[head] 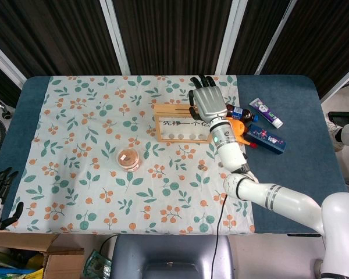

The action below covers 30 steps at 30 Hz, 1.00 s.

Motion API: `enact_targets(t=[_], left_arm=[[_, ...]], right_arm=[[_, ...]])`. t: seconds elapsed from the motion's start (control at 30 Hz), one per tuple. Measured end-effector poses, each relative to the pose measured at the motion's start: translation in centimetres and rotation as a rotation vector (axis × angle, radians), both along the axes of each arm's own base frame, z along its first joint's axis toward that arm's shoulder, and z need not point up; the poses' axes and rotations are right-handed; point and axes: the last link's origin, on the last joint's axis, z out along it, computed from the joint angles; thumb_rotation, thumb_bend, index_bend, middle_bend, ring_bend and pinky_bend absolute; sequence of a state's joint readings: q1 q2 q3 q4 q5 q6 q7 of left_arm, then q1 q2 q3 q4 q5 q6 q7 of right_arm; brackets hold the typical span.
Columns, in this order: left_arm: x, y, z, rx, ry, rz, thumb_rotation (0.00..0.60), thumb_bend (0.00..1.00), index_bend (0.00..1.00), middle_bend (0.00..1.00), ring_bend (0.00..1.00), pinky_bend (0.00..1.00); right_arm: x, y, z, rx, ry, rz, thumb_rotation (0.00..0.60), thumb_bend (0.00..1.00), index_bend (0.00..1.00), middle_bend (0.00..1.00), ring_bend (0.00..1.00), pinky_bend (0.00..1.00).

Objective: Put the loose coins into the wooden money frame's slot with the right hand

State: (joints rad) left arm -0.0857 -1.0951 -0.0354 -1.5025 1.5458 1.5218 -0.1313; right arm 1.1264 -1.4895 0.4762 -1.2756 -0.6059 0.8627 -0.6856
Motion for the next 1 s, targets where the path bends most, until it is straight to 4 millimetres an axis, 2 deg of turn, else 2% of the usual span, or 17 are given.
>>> enact_targets(t=[0.5,0.8,0.9,1.0], left_arm=[[0.0,0.0,0.0,-0.001,-0.002,0.000,0.600,0.45,0.00,0.00,0.00,0.00],[0.0,0.1,0.0,0.000,-0.003,0.001,0.600,0.45,0.00,0.00,0.00,0.00],[0.0,0.1,0.1,0.001,-0.004,0.001,0.600,0.44,0.00,0.00,0.00,0.00],[0.0,0.0,0.1,0.003,-0.005,0.000,0.600,0.44,0.00,0.00,0.00,0.00]], right_arm=[[-0.9,-0.3,-0.7,0.005,0.025,-0.032,0.600,0.61,0.75,0.25,0.08,0.21],[-0.7,-0.2,-1.0,0.014,0.022,-0.026,0.600,0.61,0.74,0.25,0.08,0.21],[-0.7,-0.2,-1.1,0.010,0.027,-0.025,0.600,0.61,0.72,0.25,0.08,0.21],[-0.7,-0.1,-1.1,0.014,0.028,-0.027,0.600,0.61,0.66,0.25,0.08,0.21]])
